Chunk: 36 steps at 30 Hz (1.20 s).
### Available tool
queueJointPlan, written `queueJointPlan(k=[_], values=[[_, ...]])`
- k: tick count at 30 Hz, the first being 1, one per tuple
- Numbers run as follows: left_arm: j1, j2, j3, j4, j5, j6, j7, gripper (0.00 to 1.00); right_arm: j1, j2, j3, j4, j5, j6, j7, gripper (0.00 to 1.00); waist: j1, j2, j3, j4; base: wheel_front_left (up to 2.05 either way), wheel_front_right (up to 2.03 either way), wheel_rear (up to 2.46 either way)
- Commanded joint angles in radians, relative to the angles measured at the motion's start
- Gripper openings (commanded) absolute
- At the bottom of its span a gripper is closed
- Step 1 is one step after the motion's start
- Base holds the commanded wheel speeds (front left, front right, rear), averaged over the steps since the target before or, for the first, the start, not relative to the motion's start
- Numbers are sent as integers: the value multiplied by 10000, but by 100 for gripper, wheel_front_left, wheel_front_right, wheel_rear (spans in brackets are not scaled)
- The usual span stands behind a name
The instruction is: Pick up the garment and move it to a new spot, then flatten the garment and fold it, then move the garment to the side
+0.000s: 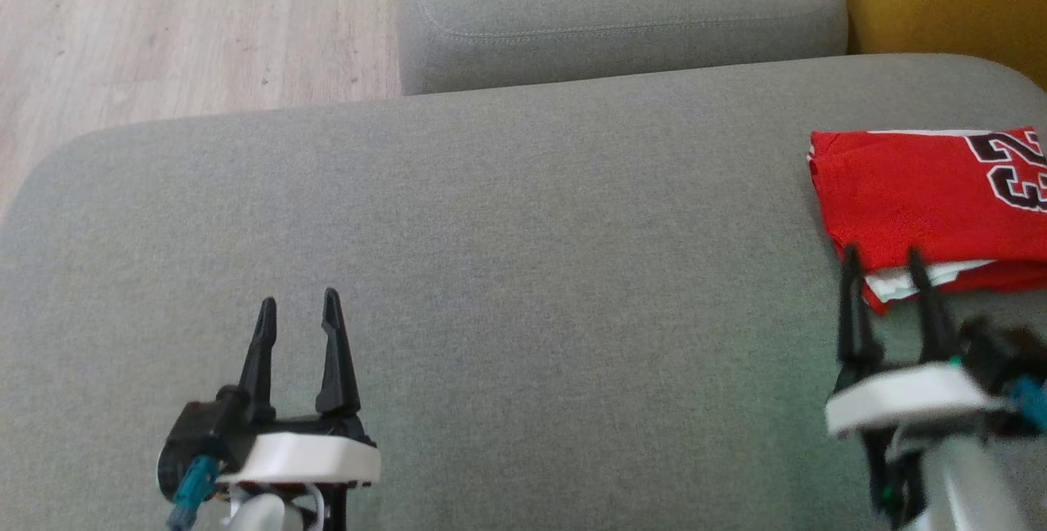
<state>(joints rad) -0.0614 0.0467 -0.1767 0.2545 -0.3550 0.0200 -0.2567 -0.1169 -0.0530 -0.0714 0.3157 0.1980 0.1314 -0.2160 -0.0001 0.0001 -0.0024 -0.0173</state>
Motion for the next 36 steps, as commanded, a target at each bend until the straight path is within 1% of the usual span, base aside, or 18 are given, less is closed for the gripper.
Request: queueJointPlan(k=[1, 5, 7, 9, 11, 16, 25, 36], values=[[-251, 35, 254, -299, -36, 59, -51, 100, -243, 23, 325, -291, 101, -7, -160, 100, 1, -1, -13, 14, 0, 0, 0], [-72, 35, 295, -384, -55, 56, -51, 100, 329, 25, 475, -208, 240, -7, -403, 100, 1, -1, -59, 7, 0, 0, 0], [-4, 35, 363, -447, -63, 64, -51, 100, 493, 26, 571, -255, 93, -7, -438, 100, 1, -1, -77, -5, 0, 0, 0], [45, 35, 403, -485, -74, 59, -51, 100, 588, 26, 416, -403, -25, -7, -449, 100, 1, -1, -80, -18, 0, 0, 0], [75, 35, 438, -525, -76, 58, -51, 100, 630, 26, 208, -575, -3, -7, -452, 100, 1, -1, -79, -33, 0, 0, 0], [148, 35, 459, -592, -82, 48, -51, 100, 737, 27, 101, -783, -76, -7, -455, 100, 1, -1, -121, -18, 0, 0, 0], [197, 35, 472, -669, -23, 27, -51, 100, 776, 27, 318, -846, -166, -7, -456, 100, 1, -1, -143, -8, 0, 0, 0], [261, 35, 540, -727, -300, 6, -51, 100, 779, 27, 520, -830, -125, -7, -457, 100, 1, -1, -155, -21, 0, 0, 0]])
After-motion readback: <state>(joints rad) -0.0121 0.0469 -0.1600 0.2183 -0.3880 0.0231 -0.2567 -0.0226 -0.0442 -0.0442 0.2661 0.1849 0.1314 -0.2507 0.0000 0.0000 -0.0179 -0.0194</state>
